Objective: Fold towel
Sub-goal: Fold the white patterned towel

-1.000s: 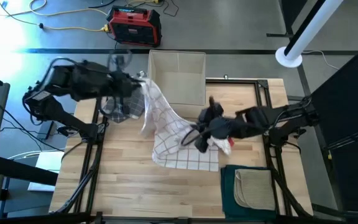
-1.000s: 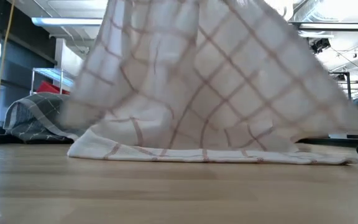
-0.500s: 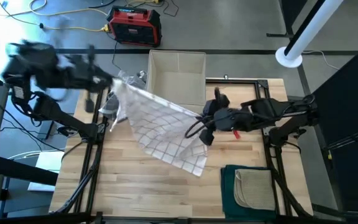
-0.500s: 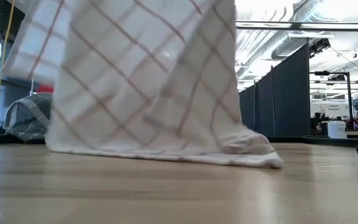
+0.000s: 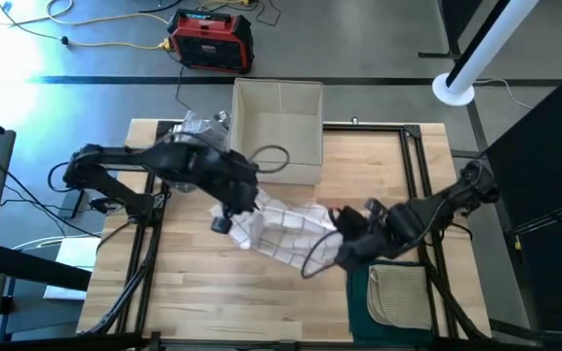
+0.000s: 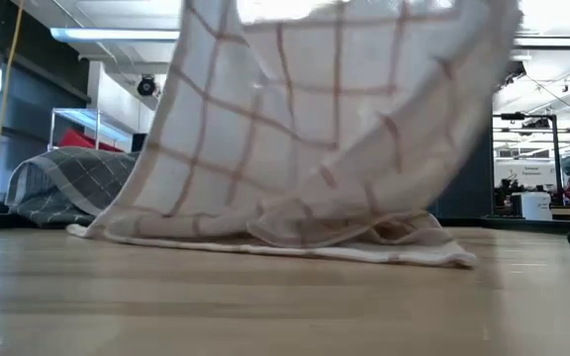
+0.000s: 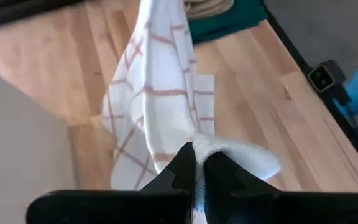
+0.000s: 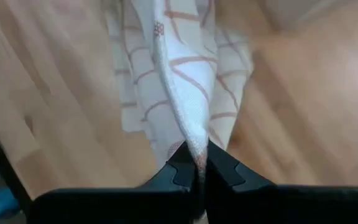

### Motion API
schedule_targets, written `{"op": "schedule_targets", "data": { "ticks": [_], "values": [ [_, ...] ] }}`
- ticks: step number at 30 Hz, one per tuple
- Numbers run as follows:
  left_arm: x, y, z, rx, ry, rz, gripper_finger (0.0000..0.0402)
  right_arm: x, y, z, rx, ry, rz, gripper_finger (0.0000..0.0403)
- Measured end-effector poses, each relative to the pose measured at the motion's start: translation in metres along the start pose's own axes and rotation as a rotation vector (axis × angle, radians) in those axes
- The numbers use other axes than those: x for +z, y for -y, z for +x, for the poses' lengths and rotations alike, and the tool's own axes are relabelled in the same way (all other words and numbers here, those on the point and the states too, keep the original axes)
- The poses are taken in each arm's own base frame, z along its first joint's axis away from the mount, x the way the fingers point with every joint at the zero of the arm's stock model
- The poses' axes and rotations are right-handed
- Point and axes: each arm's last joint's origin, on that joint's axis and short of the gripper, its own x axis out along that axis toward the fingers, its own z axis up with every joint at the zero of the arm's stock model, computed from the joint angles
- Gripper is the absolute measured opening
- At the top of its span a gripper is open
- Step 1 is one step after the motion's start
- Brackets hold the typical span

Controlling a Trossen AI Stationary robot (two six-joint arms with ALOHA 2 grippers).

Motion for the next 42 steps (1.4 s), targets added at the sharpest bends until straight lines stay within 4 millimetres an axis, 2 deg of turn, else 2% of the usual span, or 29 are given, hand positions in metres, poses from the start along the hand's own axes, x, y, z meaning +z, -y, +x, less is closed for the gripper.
{"op": "schedule_targets", "data": {
  "ticks": [6,11,19,27,33,38,42],
  "values": [
    [-0.019,-0.001,0.043,0.01,0.063,-0.05,0.0001,-0.042,-0.004,0.055,0.093,-0.097,0.099,0.0],
    [-0.03,-0.001,0.06,0.009,0.102,-0.089,0.0022,-0.054,-0.004,0.079,0.15,-0.18,0.13,0.0],
    [-0.048,0.001,0.072,0.009,-0.005,-0.253,0.0125,-0.056,0.003,0.082,0.091,-0.214,0.099,0.0],
    [-0.075,0.006,0.068,-0.003,-0.297,-0.348,0.0212,-0.067,0.021,0.079,-0.068,-0.411,0.099,0.0001],
    [-0.09,0.009,0.062,0.04,-0.47,-0.338,0.0227,-0.072,0.029,0.074,-0.117,-0.543,0.105,0.0001],
    [-0.09,0.008,0.062,0.078,-0.466,-0.334,0.0227,-0.073,0.029,0.074,-0.114,-0.551,0.089,0.0003],
    [-0.089,0.005,0.062,0.13,-0.456,-0.299,0.0227,-0.073,0.029,0.074,-0.107,-0.561,0.075,0.0035]
  ]
}}
